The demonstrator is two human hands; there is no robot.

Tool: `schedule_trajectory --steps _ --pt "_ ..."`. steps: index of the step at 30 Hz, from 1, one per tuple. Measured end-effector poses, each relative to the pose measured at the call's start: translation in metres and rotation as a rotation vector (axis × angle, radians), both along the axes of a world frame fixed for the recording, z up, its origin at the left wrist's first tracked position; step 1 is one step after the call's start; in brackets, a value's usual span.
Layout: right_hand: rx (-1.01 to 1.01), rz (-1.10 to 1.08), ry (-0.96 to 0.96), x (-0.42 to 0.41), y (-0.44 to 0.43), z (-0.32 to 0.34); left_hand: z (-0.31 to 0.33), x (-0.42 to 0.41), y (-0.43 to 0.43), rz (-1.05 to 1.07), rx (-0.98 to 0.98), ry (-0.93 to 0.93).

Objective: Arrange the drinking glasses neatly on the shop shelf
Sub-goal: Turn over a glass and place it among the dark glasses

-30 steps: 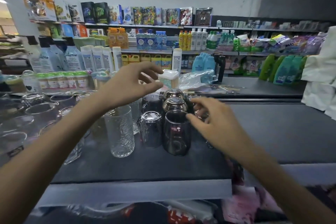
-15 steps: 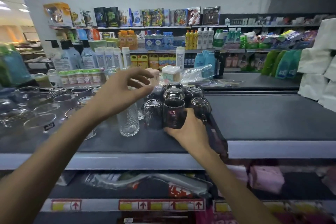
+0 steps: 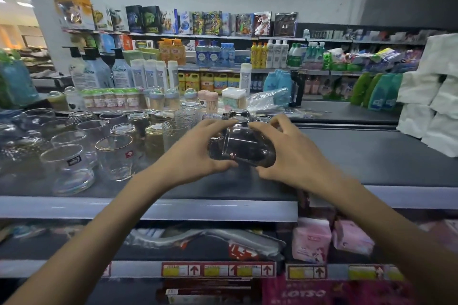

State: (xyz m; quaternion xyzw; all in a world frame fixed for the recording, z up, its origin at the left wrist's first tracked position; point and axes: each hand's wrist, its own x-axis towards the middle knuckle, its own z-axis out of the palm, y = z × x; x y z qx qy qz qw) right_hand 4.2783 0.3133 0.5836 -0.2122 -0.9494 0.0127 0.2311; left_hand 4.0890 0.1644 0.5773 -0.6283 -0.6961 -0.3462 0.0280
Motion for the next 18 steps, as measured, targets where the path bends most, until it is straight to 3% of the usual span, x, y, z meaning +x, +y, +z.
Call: schedule_trajectory --steps 6,15,18 --pt "0.13 0.167 -0.062 0.002 0.008 0.021 -0.024 0.009 0.015 0.071 0.031 -0.036" --pt "-0.501 0.24 0.177 0.006 0.024 0.029 -0.061 0.014 0.033 -0.047 0.194 -0.679" --pt "-0.554 0.199 0.227 0.0 0.03 0.022 -0.071 0.017 0.04 -0.039 0.171 -0.759"
